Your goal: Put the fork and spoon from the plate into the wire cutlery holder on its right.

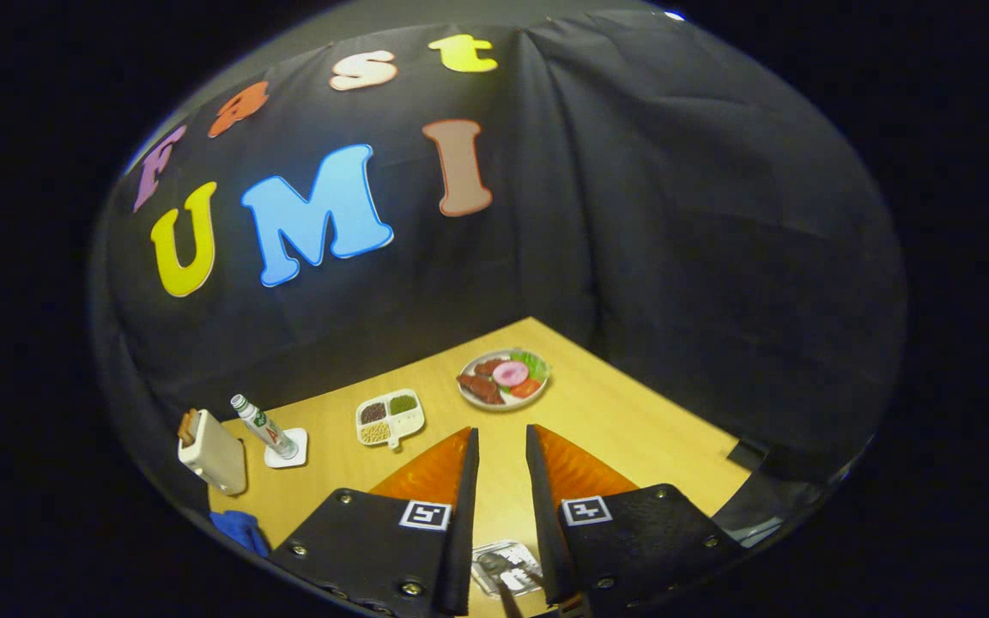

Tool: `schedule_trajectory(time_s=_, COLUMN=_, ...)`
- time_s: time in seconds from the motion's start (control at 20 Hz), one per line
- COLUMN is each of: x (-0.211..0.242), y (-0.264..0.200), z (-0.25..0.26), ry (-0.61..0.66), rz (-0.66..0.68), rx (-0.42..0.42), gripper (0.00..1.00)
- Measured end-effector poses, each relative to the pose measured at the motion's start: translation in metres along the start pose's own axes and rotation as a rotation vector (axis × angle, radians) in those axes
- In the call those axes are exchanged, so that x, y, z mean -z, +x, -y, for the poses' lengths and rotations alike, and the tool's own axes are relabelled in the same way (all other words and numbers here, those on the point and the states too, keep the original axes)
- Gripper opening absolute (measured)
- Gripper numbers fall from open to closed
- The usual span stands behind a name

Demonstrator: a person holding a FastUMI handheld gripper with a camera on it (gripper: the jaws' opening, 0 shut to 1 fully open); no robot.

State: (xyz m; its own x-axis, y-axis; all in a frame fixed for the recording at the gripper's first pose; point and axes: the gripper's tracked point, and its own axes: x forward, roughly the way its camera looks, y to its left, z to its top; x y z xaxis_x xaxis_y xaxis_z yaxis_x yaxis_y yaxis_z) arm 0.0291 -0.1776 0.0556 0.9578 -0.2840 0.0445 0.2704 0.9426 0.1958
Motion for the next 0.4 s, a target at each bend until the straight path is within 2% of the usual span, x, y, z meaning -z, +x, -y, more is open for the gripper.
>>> schedule_trajectory(time_s=0.15, x=-0.046, y=-0.021, z=-0.004, ry=-0.069, rz=0.16, rx=0.027, gripper=0.33)
schedule_trajectory(time_s=0.4, x=-0.075, y=-0.037, z=-0.019, ry=-0.142, rz=0.312, rx=0.05, gripper=0.32)
